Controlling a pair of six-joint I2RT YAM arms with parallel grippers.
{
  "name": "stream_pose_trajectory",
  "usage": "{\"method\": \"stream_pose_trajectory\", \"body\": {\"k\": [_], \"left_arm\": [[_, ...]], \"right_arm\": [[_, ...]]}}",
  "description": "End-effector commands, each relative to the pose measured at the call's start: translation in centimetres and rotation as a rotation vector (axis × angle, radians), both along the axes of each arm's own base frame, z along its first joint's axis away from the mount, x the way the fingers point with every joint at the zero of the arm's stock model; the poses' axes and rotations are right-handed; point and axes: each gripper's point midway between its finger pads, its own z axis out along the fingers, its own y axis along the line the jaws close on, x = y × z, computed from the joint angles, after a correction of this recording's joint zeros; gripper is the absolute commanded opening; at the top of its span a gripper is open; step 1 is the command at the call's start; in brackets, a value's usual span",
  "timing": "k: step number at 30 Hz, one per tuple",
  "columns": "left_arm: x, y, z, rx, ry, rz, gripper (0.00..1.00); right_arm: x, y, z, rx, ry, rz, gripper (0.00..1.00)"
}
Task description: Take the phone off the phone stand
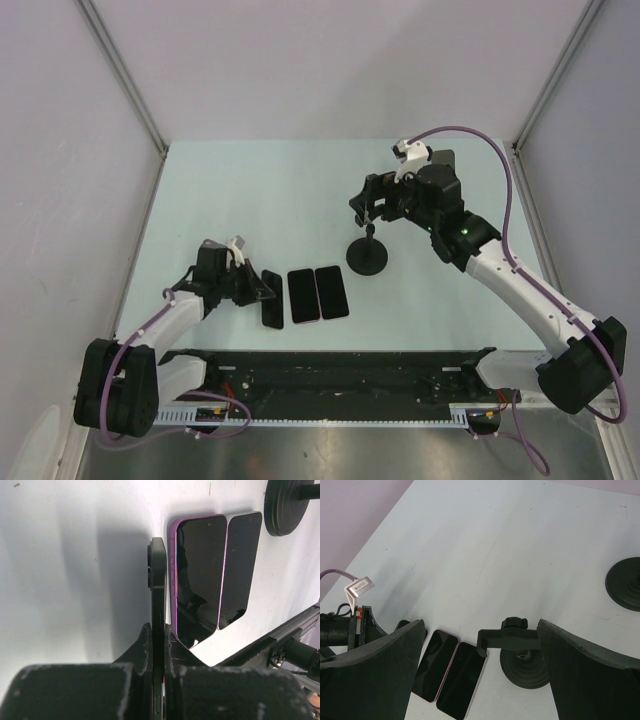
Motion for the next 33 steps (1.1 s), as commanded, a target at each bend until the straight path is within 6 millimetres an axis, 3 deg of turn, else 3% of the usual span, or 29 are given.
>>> {"method": "stream_pose_trajectory", "body": {"k": [1, 16, 19, 22, 33], "left_arm": [[0.8, -0.7, 0.7, -0.066, -0.028, 0.024, 0.0], [1.4, -1.1, -0.4, -0.084, -0.008, 0.035, 0.02], [1.1, -1.0, -0.8, -0.08, 0.001, 0.03, 0.12], [0.7, -0.9, -1.1, -0.077, 0.008, 0.033, 0.31], [0.9, -0.8, -1.4, -0.068, 0.019, 0.047, 0.63]], "right_arm": [[0.5, 0.3, 1.1, 0.024, -0.042, 0.013, 1.0], [0.3, 0.3, 0.8, 0.041, -0.027, 0.017, 1.0], [0.4, 0.3, 0.5, 0.042, -0.019, 0.011, 1.0], [0.5, 0.3, 0.5, 0.043, -0.02, 0.011, 1.0], [1.0, 0.7, 0.0, 0.052, -0.007, 0.008, 1.0]]}}
